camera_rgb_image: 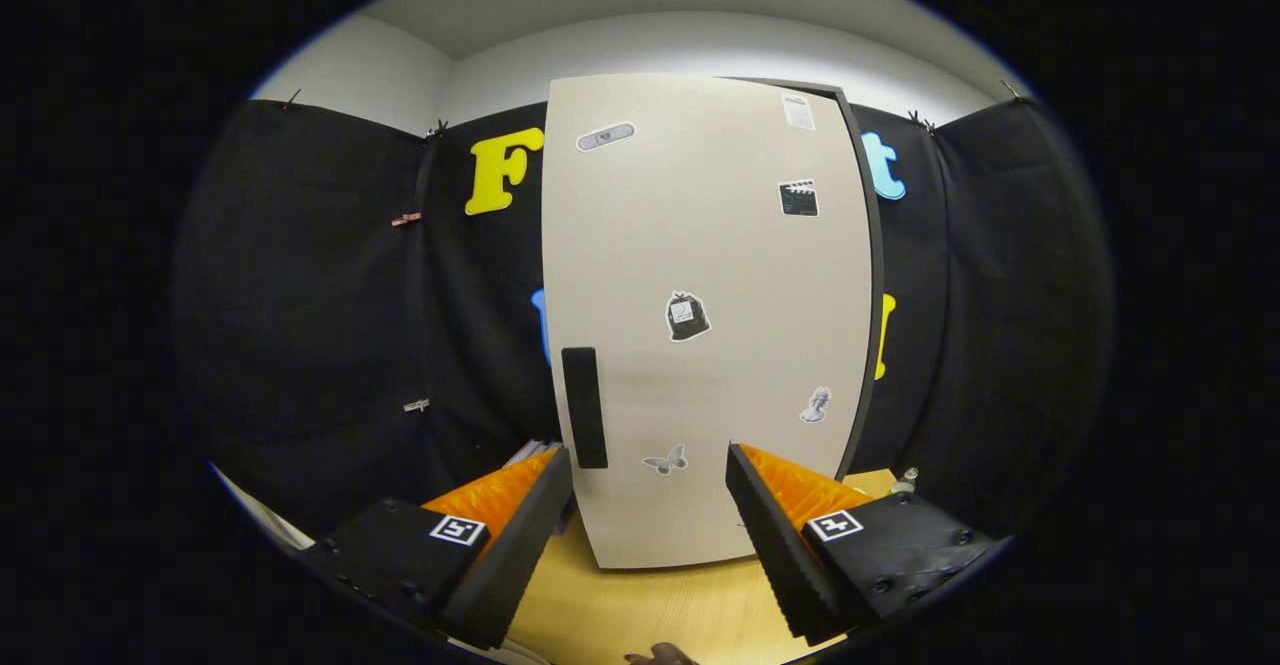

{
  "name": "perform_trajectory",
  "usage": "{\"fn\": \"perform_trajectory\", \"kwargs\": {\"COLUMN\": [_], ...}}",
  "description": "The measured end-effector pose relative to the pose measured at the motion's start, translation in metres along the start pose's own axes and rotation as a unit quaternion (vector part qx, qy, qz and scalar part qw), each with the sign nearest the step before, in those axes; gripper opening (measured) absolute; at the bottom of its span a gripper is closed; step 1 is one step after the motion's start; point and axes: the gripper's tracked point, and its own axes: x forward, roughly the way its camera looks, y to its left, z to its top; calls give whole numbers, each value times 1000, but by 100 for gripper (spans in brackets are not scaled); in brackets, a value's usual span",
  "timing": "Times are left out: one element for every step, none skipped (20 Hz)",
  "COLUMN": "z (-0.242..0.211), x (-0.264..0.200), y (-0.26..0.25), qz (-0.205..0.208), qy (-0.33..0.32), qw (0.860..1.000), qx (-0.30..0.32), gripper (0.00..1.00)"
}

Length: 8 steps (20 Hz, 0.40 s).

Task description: Open the shoe cabinet door, grab the shoes and put them into the shoe cabinet, then close the shoe cabinet door.

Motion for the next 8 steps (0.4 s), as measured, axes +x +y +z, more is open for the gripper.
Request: {"fn": "perform_trajectory", "kwargs": {"z": [1,0,-1,-2,-2,-1,0,-1], "x": [0,0,0,1,1,1,0,1], "y": [1,-1,-1,-2,-3,-3,-2,-1], "qz": [2,1,0,-1,-2,-2,-2,-2], "qy": [-1,1,5,7,8,7,6,7], "qw": [1000,1000,1000,1000,1000,1000,1000,1000], "qx": [1,0,-1,-2,-2,0,0,0], "gripper": [100,100,100,100,100,100,100,100]}}
